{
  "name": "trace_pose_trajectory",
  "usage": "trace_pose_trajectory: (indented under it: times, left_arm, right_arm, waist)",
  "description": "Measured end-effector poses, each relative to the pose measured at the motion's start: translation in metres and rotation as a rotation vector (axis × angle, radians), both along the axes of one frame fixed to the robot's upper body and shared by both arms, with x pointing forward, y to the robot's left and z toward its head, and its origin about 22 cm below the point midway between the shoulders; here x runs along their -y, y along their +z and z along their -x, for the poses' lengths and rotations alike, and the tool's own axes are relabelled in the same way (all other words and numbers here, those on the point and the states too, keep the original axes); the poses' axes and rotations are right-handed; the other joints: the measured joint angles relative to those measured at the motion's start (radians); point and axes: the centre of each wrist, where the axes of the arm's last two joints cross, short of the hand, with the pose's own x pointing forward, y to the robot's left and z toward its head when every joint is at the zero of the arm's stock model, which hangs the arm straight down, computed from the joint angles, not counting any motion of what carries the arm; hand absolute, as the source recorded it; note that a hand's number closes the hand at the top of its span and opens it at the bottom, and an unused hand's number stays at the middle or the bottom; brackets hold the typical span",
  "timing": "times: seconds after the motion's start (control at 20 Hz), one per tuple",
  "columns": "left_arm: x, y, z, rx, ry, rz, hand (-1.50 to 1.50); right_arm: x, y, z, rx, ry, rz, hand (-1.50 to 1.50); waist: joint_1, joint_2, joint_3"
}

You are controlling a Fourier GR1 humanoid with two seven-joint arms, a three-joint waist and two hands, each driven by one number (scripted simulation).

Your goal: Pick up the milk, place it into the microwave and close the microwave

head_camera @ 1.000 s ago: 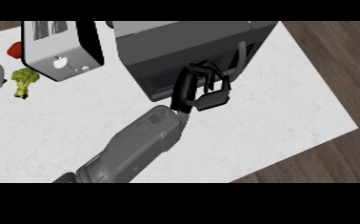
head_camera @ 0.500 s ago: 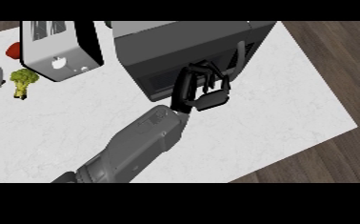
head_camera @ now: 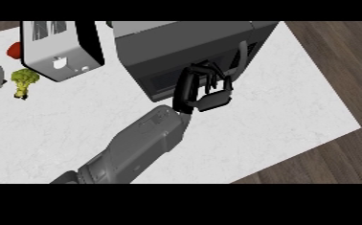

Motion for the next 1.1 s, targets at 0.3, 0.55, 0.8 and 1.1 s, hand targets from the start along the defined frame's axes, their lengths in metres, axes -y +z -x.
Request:
trace_pose_trajectory:
  times: [0.3, 0.55, 0.8, 1.1]
  left_arm:
    - [0.002, 0.001, 0.0, 0.005, -0.005, 0.005, 1.5]
    - [0.003, 0.001, 0.0, 0.013, -0.008, 0.009, 1.5]
    - [0.004, 0.001, 0.0, 0.019, -0.014, 0.012, 1.5]
    - [0.006, 0.002, 0.0, 0.02, -0.025, 0.014, 1.5]
  right_arm:
    - [0.009, -0.002, -0.004, -0.012, 0.011, -0.041, -1.5]
    - [0.016, -0.003, -0.006, -0.02, 0.009, -0.074, -1.5]
    - [0.022, -0.001, -0.009, -0.026, 0.01, -0.091, -1.5]
    - [0.027, 0.003, -0.013, -0.027, 0.008, -0.111, -1.5]
  waist:
    - [0.005, 0.003, 0.002]
    - [0.007, 0.006, 0.003]
    - [0.011, 0.008, 0.003]
    - [0.017, 0.01, 0.004]
